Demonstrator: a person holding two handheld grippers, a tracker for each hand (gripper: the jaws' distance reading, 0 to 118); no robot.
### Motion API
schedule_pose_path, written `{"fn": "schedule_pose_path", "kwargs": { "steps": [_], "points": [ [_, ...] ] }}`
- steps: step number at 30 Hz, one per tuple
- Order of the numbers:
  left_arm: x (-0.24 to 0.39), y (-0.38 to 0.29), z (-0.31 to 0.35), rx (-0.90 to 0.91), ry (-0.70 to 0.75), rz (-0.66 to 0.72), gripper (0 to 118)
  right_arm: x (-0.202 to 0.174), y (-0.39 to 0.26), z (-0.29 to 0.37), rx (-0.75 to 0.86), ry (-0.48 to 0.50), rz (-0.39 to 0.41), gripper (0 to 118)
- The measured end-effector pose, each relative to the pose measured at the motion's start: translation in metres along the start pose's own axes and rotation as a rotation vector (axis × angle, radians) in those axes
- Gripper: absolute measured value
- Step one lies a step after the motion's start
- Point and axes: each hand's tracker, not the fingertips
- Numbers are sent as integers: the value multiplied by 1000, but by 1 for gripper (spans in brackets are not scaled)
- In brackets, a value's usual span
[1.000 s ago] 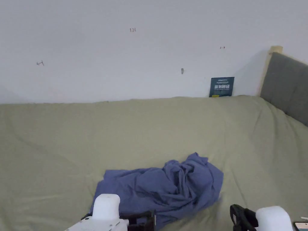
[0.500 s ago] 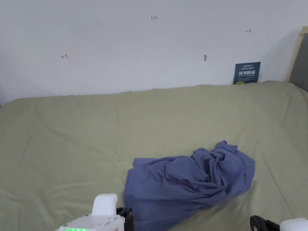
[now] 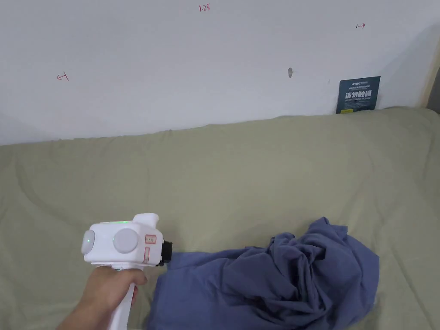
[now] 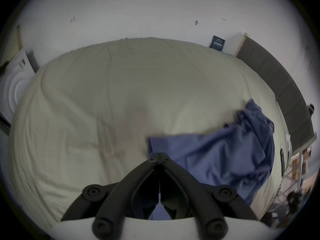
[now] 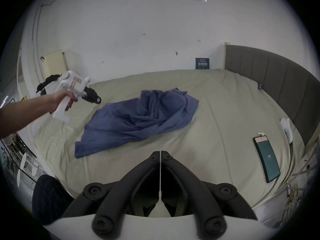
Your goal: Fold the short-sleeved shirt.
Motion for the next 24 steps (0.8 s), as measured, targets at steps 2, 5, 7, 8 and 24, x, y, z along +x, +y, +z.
{"fn": "schedule_pose_path", "kwargs": {
  "steps": [2, 5, 7, 8, 24],
  "points": [
    [-8, 13, -18, -5, -13, 4, 0, 5, -3, -5, -2, 10, -24, 1],
    [-5, 25, -41, -89, -3, 26, 92, 8, 0, -11, -8, 26, -41, 1],
    [1, 25, -48, -74, 10, 18, 117, 9, 1, -11, 0, 30, -41, 1],
    [3, 28, -51, -63, 16, 17, 115, 9, 2, -11, 1, 32, -40, 1],
    [18, 21, -55, -195, 122, -35, 12, 3, 0, 9, 15, 30, -46, 1]
  ]
}}
